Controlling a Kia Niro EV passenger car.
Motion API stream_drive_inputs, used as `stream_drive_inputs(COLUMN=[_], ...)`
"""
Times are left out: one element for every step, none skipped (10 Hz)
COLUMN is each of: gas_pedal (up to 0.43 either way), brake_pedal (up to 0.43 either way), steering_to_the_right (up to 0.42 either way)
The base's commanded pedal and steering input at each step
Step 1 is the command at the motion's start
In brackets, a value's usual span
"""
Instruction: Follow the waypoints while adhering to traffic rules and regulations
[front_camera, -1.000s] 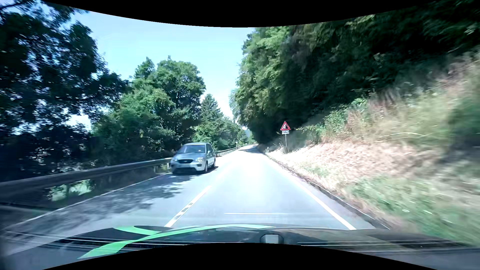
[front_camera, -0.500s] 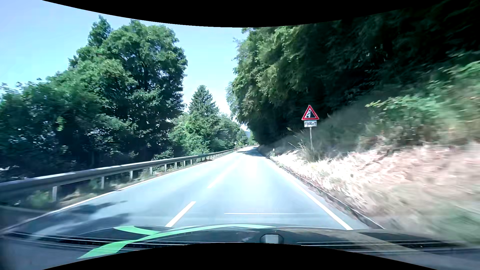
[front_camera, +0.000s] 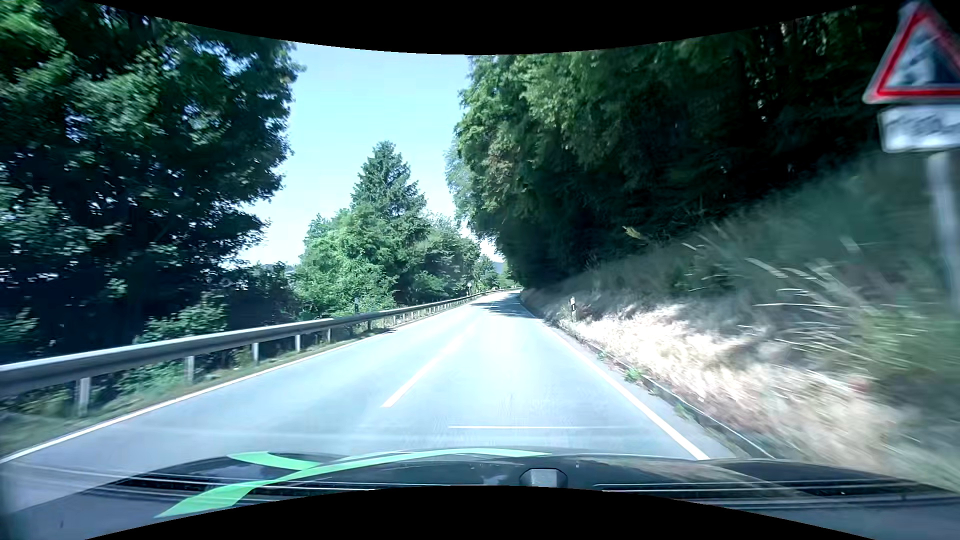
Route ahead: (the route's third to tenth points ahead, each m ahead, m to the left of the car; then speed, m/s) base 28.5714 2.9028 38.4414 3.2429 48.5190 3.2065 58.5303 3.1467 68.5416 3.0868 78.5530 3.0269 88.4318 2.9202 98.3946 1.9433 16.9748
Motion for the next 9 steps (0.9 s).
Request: stream_drive_inputs(gas_pedal=[0.110,0.118,0.138,0.157,0.177,0.177,0.189,0.209,0.209], brake_pedal=[0.000,0.000,0.000,0.000,0.000,0.000,0.000,0.000,0.000], steering_to_the_right=[-0.007,-0.007,-0.006,-0.005,-0.005,-0.005,-0.004,-0.004,-0.004])
